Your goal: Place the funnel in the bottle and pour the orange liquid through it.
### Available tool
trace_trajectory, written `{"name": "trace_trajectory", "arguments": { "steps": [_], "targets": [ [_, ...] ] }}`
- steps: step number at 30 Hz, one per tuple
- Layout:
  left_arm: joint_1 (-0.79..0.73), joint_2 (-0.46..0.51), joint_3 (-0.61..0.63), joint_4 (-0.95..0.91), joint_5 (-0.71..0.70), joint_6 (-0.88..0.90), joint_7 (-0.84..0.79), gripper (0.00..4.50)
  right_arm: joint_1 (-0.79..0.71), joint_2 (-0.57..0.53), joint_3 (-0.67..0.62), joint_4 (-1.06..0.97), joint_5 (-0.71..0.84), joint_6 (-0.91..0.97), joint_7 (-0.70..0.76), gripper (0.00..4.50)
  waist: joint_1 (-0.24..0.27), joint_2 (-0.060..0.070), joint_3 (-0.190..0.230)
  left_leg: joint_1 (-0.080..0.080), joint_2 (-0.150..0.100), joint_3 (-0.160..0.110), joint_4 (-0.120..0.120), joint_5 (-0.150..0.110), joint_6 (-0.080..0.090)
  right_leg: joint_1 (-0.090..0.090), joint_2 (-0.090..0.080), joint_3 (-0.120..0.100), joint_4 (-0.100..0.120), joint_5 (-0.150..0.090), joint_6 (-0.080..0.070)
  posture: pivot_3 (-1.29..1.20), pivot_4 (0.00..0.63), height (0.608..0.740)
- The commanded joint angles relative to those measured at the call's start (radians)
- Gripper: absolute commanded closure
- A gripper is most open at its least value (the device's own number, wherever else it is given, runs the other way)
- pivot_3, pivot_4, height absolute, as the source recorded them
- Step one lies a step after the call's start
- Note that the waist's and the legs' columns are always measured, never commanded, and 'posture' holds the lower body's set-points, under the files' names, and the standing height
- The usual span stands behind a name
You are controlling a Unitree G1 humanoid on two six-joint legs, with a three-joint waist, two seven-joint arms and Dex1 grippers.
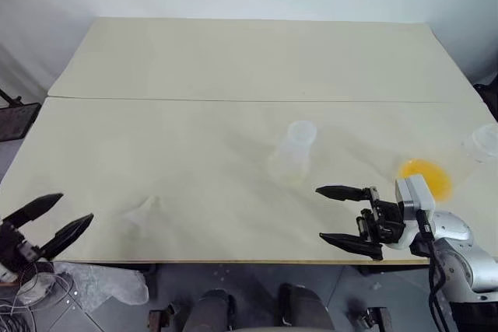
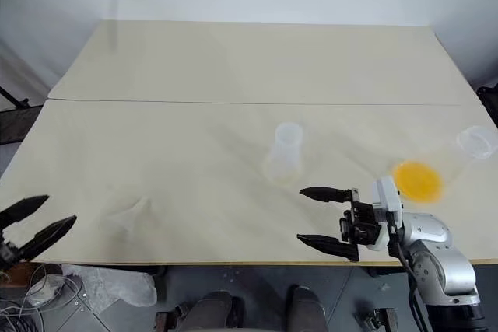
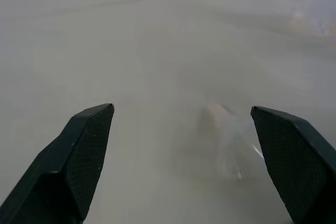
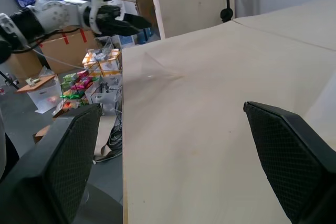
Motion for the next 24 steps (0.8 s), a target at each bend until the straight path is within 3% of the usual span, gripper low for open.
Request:
{"name": "trace_trajectory", "arguments": {
  "steps": [1,24],
  "targets": [
    [0.103,-0.011,0.061,0.004,0.009,-0.051,-0.054,0.06,-0.020,0.008,0.004,0.020,-0.005,-0.021,0.025,0.00,-0.002,0.000,0.000,0.000,0.000,0.000,0.000,0.000,0.000,0.000,0.000,0.000,0.000,0.000,-0.001,0.00,0.150,0.740],
    [-0.110,0.022,-0.238,0.207,0.163,-0.285,-0.014,0.06,-0.005,0.022,-0.010,0.019,-0.039,-0.050,-0.020,0.00,-0.017,0.002,0.001,0.000,0.001,-0.001,-0.001,-0.002,-0.001,0.000,0.001,-0.004,0.003,-0.002,-0.004,0.00,0.150,0.740]
  ]
}}
